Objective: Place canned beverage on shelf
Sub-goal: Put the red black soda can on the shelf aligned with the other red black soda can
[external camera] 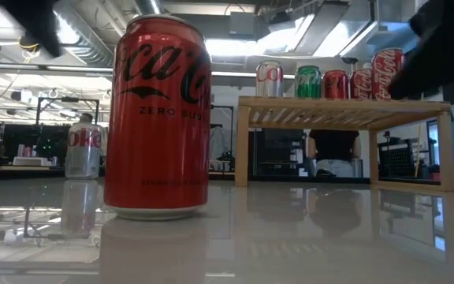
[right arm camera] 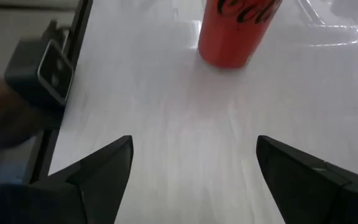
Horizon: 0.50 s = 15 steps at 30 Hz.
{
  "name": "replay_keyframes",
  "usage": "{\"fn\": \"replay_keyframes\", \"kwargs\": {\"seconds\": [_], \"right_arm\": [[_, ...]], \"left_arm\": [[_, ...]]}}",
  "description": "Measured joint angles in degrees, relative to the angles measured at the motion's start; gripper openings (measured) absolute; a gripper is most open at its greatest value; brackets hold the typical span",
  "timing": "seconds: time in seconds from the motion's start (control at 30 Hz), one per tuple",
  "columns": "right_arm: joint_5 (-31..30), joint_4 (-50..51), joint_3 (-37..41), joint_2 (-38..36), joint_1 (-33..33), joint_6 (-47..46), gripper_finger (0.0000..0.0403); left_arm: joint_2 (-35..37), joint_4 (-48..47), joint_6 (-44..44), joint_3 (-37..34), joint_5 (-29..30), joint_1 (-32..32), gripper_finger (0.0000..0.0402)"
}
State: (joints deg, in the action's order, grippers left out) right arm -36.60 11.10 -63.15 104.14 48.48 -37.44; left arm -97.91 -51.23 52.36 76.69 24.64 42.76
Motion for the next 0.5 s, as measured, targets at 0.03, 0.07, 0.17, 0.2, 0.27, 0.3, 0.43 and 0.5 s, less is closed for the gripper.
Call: {"fn": "replay_keyframes", "kwargs": {"seconds": [0.03, 0.07, 0.17, 0.2, 0.27, 0.3, 0.43, 0.5], "right_arm": [[-0.3, -0.9, 0.0, 0.0, -0.4, 0.0, 0.0335], [-0.6, -2.3, 0.0, 0.3, -0.7, 0.2, 0.0335], [-2.5, -7.0, -0.1, 1.9, -1.5, 1.7, 0.0335], [-2.7, -9.3, -0.1, 2.9, -2.0, 2.6, 0.0335], [-2.9, -13.5, -0.1, 4.7, -2.9, 5.2, 0.0335], [-2.8, -15.8, -0.1, 5.6, -3.5, 6.3, 0.0335], [-3.0, -26.5, -0.1, 9.3, -6.4, 10.6, 0.0335], [-2.9, -31.6, -0.1, 11.1, -8.0, 12.4, 0.0335]], "left_arm": [[1.0, 3.1, 1.4, -3.0, 1.6, 1.6, 0.0368], [1.8, 6.1, 2.7, -6.0, 3.3, 3.0, 0.0368], [2.8, 15.0, 5.8, -13.6, 9.2, 6.4, 0.0368], [2.8, 17.6, 6.1, -15.6, 10.5, 6.9, 0.0368], [2.5, 23.7, 7.0, -19.6, 12.6, 7.5, 0.0368], [2.5, 27.2, 7.1, -21.5, 13.3, 7.5, 0.0368], [2.3, 40.3, 4.0, -28.9, 16.9, 6.6, 0.0368], [2.3, 46.6, 1.4, -31.9, 18.0, 5.7, 0.0368]]}}
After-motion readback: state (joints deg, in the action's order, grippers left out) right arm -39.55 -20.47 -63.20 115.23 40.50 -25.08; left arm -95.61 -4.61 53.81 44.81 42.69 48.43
